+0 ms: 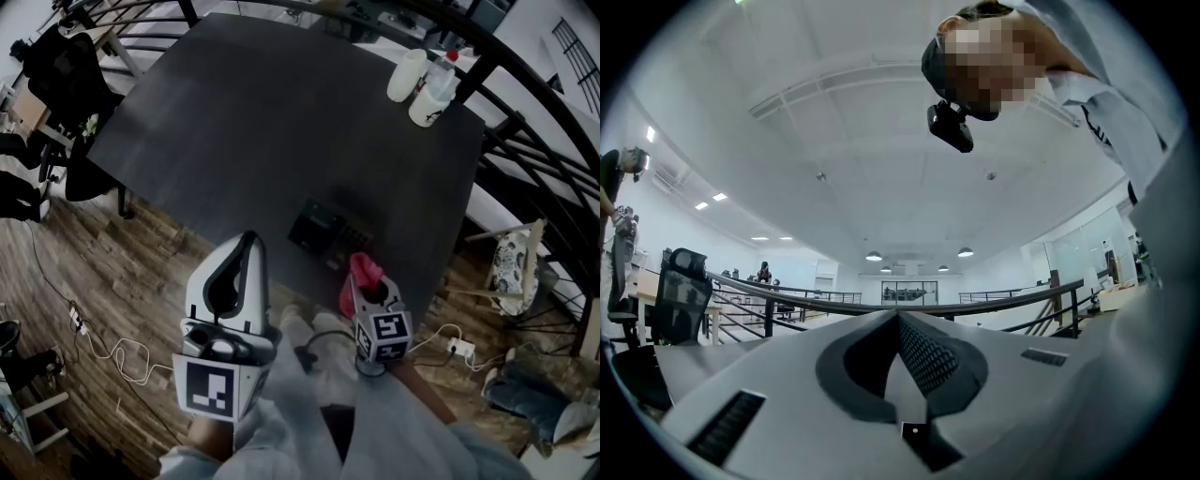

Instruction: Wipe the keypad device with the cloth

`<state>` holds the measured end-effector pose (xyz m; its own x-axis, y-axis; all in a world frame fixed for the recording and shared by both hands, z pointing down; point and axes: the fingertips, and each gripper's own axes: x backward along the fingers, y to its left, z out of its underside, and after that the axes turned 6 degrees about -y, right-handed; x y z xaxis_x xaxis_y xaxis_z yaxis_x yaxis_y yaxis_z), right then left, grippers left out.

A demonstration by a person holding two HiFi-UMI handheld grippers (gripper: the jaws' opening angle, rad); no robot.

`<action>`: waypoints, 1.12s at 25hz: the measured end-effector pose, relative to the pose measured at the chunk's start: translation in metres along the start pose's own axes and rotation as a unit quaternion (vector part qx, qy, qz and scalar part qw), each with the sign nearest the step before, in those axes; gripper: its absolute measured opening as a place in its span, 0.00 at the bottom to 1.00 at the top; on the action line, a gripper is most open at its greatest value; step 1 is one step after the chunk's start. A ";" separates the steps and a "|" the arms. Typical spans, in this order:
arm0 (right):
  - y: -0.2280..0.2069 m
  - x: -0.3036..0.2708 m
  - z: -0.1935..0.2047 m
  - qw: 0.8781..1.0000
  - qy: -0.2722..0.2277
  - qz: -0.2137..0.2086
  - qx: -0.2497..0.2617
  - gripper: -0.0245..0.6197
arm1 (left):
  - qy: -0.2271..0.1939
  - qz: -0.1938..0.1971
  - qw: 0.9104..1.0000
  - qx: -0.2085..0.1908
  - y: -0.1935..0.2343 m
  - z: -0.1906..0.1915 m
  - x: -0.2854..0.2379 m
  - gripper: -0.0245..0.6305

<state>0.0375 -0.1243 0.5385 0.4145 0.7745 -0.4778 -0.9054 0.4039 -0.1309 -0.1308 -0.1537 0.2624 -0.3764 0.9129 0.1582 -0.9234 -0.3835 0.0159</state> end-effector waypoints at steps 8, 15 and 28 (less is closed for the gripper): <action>0.035 -0.002 0.005 0.998 0.016 -0.057 0.017 0.15 | -0.003 -0.001 1.000 0.000 0.002 0.000 -0.003 0.04; 0.045 0.001 -0.030 0.996 -0.030 -0.073 0.037 0.15 | -0.007 0.004 1.000 -0.003 0.000 -0.002 -0.007 0.04; 0.036 0.023 -0.154 0.982 -0.170 -0.040 0.075 0.15 | -0.031 0.005 0.999 -0.009 -0.002 -0.017 -0.012 0.04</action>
<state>0.0007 -0.1669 0.3891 0.5128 0.8454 -0.1494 -0.8561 0.5167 -0.0151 -0.1263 -0.1612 0.2434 -0.3812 0.8980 0.2199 -0.9209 -0.3898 -0.0043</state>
